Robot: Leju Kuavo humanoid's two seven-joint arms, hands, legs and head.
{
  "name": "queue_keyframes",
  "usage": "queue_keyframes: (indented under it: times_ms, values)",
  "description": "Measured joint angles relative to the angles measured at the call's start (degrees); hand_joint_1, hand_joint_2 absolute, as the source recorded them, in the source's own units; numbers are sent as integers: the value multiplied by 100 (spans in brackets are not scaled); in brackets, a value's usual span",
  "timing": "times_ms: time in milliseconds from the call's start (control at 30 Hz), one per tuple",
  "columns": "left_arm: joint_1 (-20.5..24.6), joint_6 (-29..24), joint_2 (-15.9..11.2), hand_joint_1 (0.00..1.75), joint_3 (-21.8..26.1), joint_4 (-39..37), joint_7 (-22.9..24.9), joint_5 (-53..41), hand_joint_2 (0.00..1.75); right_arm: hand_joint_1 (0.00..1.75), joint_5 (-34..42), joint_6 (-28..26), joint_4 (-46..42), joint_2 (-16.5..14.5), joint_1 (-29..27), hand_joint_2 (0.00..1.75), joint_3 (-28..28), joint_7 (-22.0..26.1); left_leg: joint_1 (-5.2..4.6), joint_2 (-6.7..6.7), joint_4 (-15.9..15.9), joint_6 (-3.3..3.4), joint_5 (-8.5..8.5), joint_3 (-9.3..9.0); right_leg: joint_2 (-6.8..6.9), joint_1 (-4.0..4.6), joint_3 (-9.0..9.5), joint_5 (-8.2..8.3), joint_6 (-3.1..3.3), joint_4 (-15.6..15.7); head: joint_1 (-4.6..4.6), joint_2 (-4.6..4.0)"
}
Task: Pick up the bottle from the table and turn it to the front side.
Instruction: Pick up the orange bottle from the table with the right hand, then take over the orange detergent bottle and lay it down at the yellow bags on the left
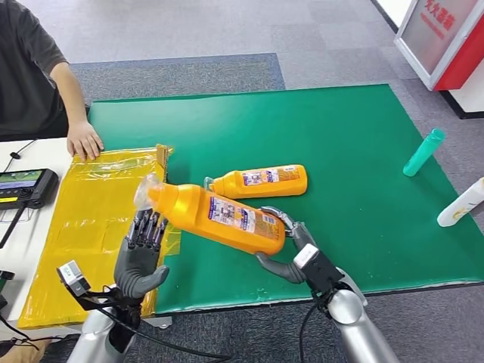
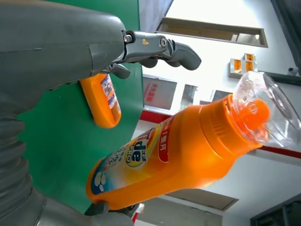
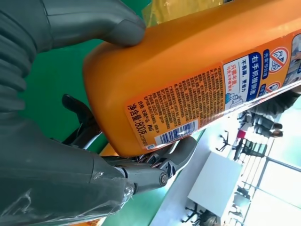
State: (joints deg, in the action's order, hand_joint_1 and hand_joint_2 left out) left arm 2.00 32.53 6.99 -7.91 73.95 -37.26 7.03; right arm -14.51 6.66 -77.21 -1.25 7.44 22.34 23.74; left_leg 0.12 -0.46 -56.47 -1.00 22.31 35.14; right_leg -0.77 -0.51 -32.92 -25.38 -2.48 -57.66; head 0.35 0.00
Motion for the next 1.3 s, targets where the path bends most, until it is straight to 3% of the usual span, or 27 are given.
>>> queue_keyframes:
  times_ms: [1100, 1167, 1233, 1300]
  values:
    - [193, 401, 81, 4, 2, -415, 240, 445, 175, 175, -669, -117, -26, -165, -59, 175, 767, 30, 0, 0, 0, 0, 0, 0, 0, 0, 0, -1, 1, 0, 0, 0]
    - [194, 416, 81, 56, 2, -416, 229, 434, 175, 175, -668, -117, -20, -166, -58, 175, 786, 30, 0, 0, 0, 0, 0, 0, 0, 0, 0, -1, 1, 0, 0, 0]
    - [194, 422, 81, 135, 1, -416, 186, 386, 175, 175, -666, -117, -12, -166, -56, 175, 795, 30, 0, 0, 0, 0, 0, 0, 0, 0, 0, -1, 1, 0, 0, 0]
    - [193, 414, 81, 171, -2, -416, 100, 288, 175, 175, -664, -119, -7, -166, -54, 175, 797, 30, 0, 0, 0, 0, 0, 0, 0, 0, 0, -1, 1, 0, 0, 0]
